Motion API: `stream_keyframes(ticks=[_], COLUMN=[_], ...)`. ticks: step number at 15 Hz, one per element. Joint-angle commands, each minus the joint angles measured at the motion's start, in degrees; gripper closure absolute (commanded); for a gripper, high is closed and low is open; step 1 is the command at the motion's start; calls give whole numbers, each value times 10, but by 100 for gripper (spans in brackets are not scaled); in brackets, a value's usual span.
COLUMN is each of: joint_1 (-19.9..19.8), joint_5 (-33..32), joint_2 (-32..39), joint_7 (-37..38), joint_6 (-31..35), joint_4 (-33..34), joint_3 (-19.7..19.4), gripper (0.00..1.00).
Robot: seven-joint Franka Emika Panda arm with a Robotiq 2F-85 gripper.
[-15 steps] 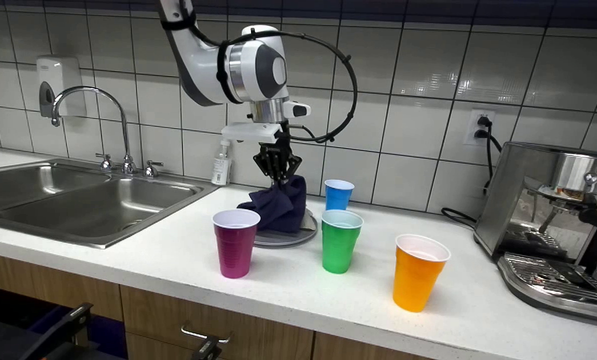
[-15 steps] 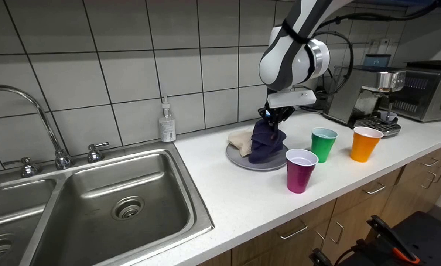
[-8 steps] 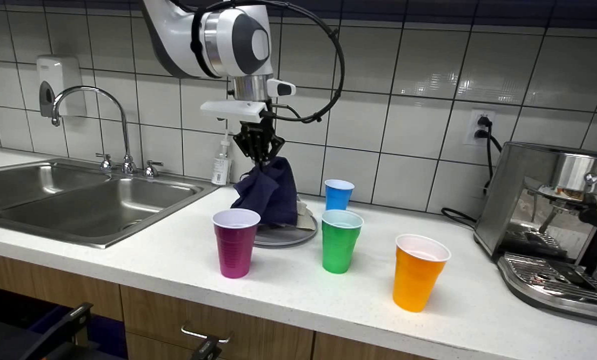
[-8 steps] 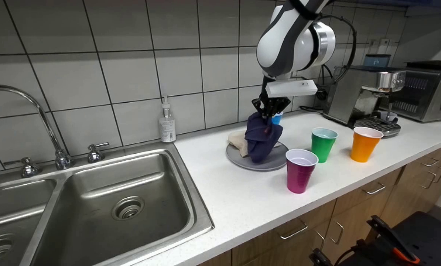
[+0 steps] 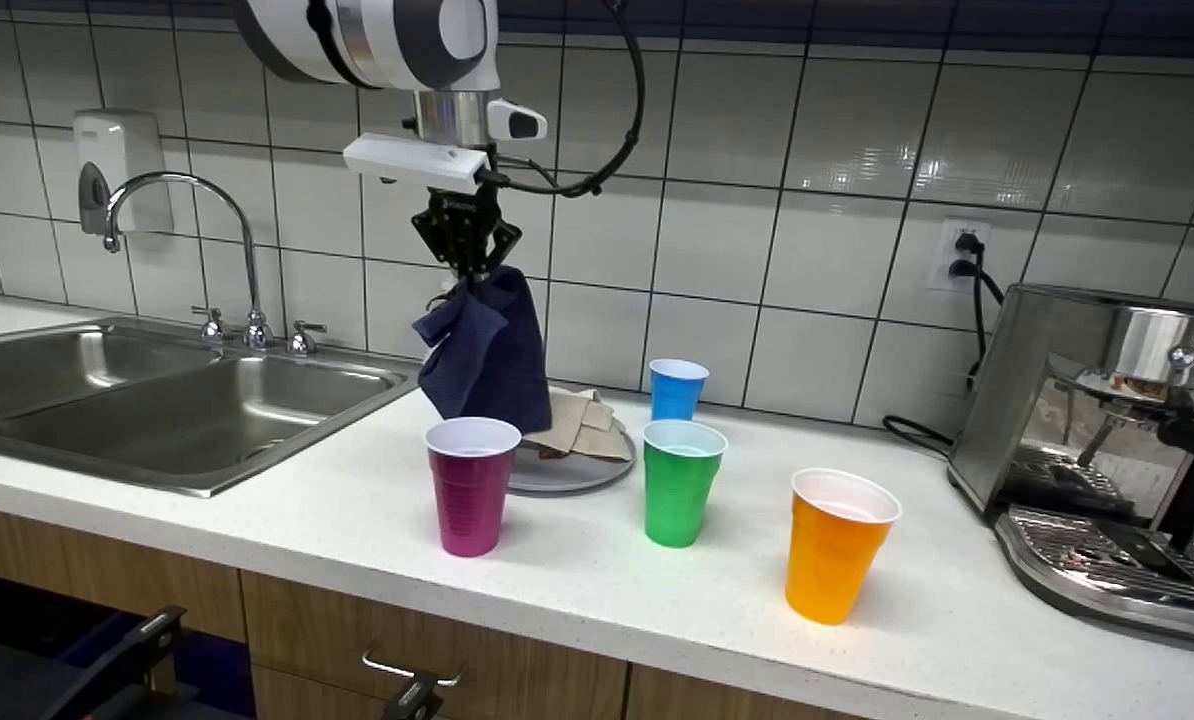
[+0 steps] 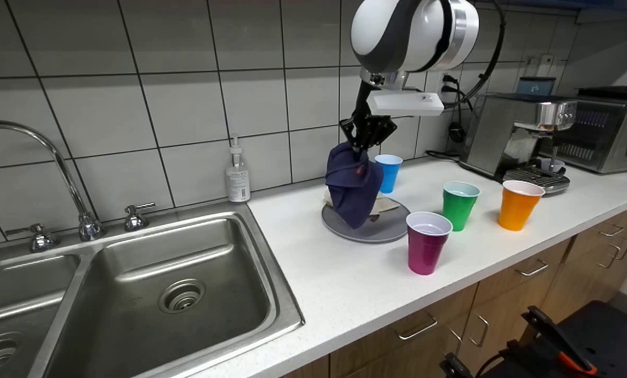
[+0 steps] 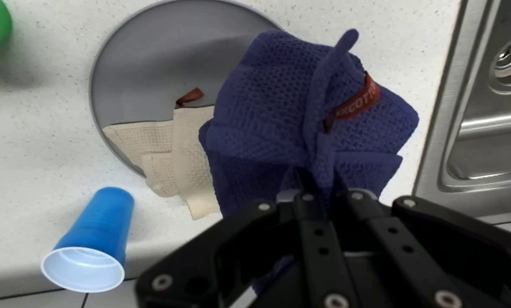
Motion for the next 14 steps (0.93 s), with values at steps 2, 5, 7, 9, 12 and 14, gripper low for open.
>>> stream_keyframes(ticks=[2, 5, 7, 9, 12, 14], joint_1=[6, 16, 26, 36, 52, 60], joint_5=[58, 85, 103, 121, 135, 140], joint_2=[-50, -60, -69, -78, -88, -91], joint_7=[-67, -95, -117, -138, -161, -170], joint_6=[-29, -42, -51, -61, -74, -84], joint_4=[-30, -41, -49, -57, -66, -73], joint_3=[20, 25, 29, 33, 37, 39], gripper=[98, 98, 98, 98, 98, 98])
